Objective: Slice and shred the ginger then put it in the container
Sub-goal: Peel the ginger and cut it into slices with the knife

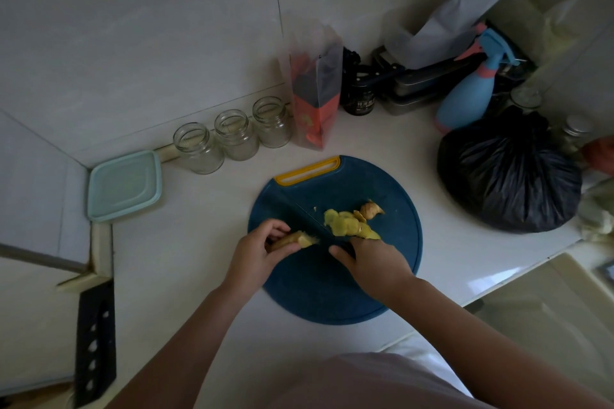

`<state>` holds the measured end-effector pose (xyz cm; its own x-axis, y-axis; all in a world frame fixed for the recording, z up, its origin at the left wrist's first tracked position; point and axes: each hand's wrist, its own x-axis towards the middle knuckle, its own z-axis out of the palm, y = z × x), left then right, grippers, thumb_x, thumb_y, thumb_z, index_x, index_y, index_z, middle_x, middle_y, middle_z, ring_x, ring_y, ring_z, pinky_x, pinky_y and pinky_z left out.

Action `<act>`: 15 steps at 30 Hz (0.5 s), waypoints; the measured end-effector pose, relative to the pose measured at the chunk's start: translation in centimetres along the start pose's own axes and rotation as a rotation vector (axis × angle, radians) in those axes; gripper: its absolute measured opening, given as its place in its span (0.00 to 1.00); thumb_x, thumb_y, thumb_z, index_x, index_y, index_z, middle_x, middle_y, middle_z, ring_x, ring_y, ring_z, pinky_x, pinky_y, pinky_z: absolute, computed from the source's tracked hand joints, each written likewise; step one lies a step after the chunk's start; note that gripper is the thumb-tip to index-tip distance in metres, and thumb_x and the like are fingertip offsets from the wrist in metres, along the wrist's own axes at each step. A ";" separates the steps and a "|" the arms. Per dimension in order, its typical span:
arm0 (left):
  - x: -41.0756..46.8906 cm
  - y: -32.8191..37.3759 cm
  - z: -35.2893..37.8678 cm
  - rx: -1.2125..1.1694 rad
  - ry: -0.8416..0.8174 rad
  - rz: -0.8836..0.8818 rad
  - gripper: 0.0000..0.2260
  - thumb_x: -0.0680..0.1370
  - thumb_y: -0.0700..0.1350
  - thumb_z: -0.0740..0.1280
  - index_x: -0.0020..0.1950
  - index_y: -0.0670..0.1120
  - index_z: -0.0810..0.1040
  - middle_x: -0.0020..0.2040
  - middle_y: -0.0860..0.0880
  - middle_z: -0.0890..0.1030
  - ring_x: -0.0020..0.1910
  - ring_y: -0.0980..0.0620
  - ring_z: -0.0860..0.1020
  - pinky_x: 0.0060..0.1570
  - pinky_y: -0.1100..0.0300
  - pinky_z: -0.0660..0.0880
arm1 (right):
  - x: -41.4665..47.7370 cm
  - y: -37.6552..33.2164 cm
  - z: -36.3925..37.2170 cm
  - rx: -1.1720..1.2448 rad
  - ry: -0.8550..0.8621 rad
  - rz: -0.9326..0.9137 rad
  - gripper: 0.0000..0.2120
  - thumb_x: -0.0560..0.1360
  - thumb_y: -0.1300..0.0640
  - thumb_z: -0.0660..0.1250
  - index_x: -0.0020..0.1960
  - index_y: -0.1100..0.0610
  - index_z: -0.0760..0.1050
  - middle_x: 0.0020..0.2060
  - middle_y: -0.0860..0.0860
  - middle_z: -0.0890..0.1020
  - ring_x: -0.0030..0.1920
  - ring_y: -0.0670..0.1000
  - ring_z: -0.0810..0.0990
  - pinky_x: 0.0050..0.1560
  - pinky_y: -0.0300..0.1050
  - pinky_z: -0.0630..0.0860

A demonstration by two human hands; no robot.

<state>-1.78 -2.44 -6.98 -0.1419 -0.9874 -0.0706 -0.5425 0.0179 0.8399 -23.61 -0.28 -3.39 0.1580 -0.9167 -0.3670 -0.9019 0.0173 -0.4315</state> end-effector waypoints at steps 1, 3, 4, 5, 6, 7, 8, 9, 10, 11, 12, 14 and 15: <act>0.0 0.0 0.1 0.039 0.001 0.025 0.10 0.71 0.48 0.74 0.48 0.54 0.76 0.44 0.58 0.80 0.46 0.61 0.78 0.44 0.69 0.73 | -0.1 0.0 0.1 -0.011 0.009 0.003 0.23 0.80 0.38 0.52 0.57 0.54 0.74 0.49 0.53 0.80 0.50 0.55 0.79 0.50 0.48 0.75; -0.1 0.1 0.5 0.102 0.010 0.066 0.09 0.73 0.50 0.72 0.49 0.53 0.76 0.44 0.57 0.79 0.46 0.59 0.77 0.44 0.64 0.74 | 0.0 -0.1 0.0 -0.038 0.040 0.006 0.22 0.81 0.39 0.52 0.56 0.56 0.73 0.47 0.52 0.80 0.48 0.54 0.79 0.46 0.46 0.74; -0.1 0.1 0.6 0.111 0.027 0.073 0.09 0.73 0.50 0.72 0.49 0.52 0.76 0.45 0.56 0.79 0.45 0.58 0.77 0.43 0.63 0.74 | 0.1 -0.1 0.0 -0.052 0.054 0.012 0.23 0.81 0.39 0.53 0.56 0.56 0.73 0.46 0.52 0.79 0.47 0.54 0.79 0.44 0.45 0.72; -0.1 0.1 0.8 0.110 0.054 0.075 0.08 0.73 0.50 0.71 0.50 0.50 0.77 0.45 0.55 0.79 0.45 0.59 0.77 0.43 0.63 0.75 | 0.2 -0.2 -0.1 -0.056 0.067 0.017 0.23 0.81 0.39 0.53 0.56 0.57 0.72 0.46 0.53 0.79 0.47 0.54 0.79 0.42 0.44 0.70; 0.0 0.2 0.8 0.105 0.081 0.073 0.08 0.74 0.50 0.71 0.50 0.49 0.78 0.45 0.55 0.80 0.45 0.59 0.77 0.43 0.63 0.75 | 0.3 -0.2 -0.1 -0.047 0.075 0.023 0.23 0.81 0.39 0.54 0.57 0.58 0.71 0.47 0.54 0.79 0.48 0.54 0.79 0.41 0.44 0.68; 0.1 0.3 0.9 0.107 0.098 0.068 0.08 0.74 0.49 0.71 0.50 0.48 0.78 0.45 0.54 0.80 0.45 0.59 0.77 0.44 0.62 0.75 | 0.3 -0.2 -0.2 -0.030 0.082 0.024 0.22 0.81 0.40 0.54 0.58 0.59 0.70 0.49 0.54 0.79 0.49 0.54 0.78 0.41 0.43 0.67; 0.2 0.4 0.9 0.118 0.104 0.065 0.08 0.75 0.49 0.70 0.51 0.47 0.79 0.45 0.54 0.81 0.45 0.59 0.78 0.44 0.62 0.75 | 0.3 -0.3 -0.2 -0.015 0.085 0.019 0.22 0.81 0.40 0.55 0.58 0.59 0.70 0.51 0.55 0.78 0.50 0.55 0.78 0.41 0.43 0.66; 0.3 0.5 0.9 0.138 0.103 0.065 0.08 0.75 0.49 0.70 0.51 0.47 0.79 0.46 0.53 0.81 0.45 0.58 0.78 0.43 0.62 0.75 | 0.3 -0.3 -0.3 -0.010 0.083 0.002 0.22 0.81 0.41 0.55 0.59 0.59 0.70 0.53 0.55 0.78 0.51 0.55 0.78 0.42 0.42 0.67; 0.5 0.5 1.0 0.162 0.101 0.064 0.08 0.76 0.48 0.69 0.52 0.46 0.79 0.46 0.53 0.81 0.45 0.57 0.78 0.43 0.62 0.75 | 0.3 -0.3 -0.2 -0.015 0.081 -0.027 0.21 0.82 0.42 0.55 0.61 0.59 0.70 0.55 0.56 0.78 0.53 0.55 0.78 0.44 0.41 0.67; 0.6 0.5 1.0 0.186 0.104 0.064 0.08 0.77 0.48 0.68 0.53 0.46 0.79 0.47 0.53 0.81 0.45 0.56 0.78 0.43 0.62 0.74 | 0.3 -0.3 -0.2 -0.029 0.080 -0.065 0.21 0.82 0.43 0.54 0.63 0.59 0.70 0.57 0.56 0.78 0.55 0.56 0.77 0.46 0.41 0.68; 0.7 0.6 1.1 0.206 0.114 0.071 0.08 0.77 0.48 0.68 0.53 0.45 0.79 0.47 0.53 0.81 0.46 0.55 0.78 0.43 0.62 0.74 | 0.3 -0.3 -0.2 -0.051 0.077 -0.102 0.21 0.82 0.44 0.54 0.64 0.59 0.71 0.58 0.56 0.78 0.56 0.56 0.77 0.47 0.41 0.68; 0.8 0.5 1.3 0.240 0.158 0.110 0.07 0.78 0.46 0.67 0.53 0.44 0.80 0.47 0.51 0.81 0.45 0.53 0.78 0.42 0.61 0.73 | 0.3 -0.4 -0.2 -0.094 0.059 -0.150 0.19 0.83 0.45 0.53 0.63 0.57 0.71 0.54 0.55 0.79 0.52 0.54 0.78 0.45 0.41 0.69; 0.7 0.3 1.3 0.249 0.183 0.130 0.07 0.78 0.46 0.67 0.52 0.44 0.80 0.47 0.50 0.80 0.44 0.52 0.78 0.41 0.62 0.73 | 0.3 -0.3 -0.3 -0.103 0.051 -0.160 0.19 0.83 0.45 0.52 0.63 0.57 0.71 0.53 0.55 0.80 0.50 0.54 0.78 0.45 0.41 0.70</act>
<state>-3.15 -2.95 -7.49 -0.0848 -0.9858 0.1452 -0.7187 0.1614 0.6763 -23.40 -0.72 -3.09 0.2845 -0.9235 -0.2572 -0.9038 -0.1689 -0.3933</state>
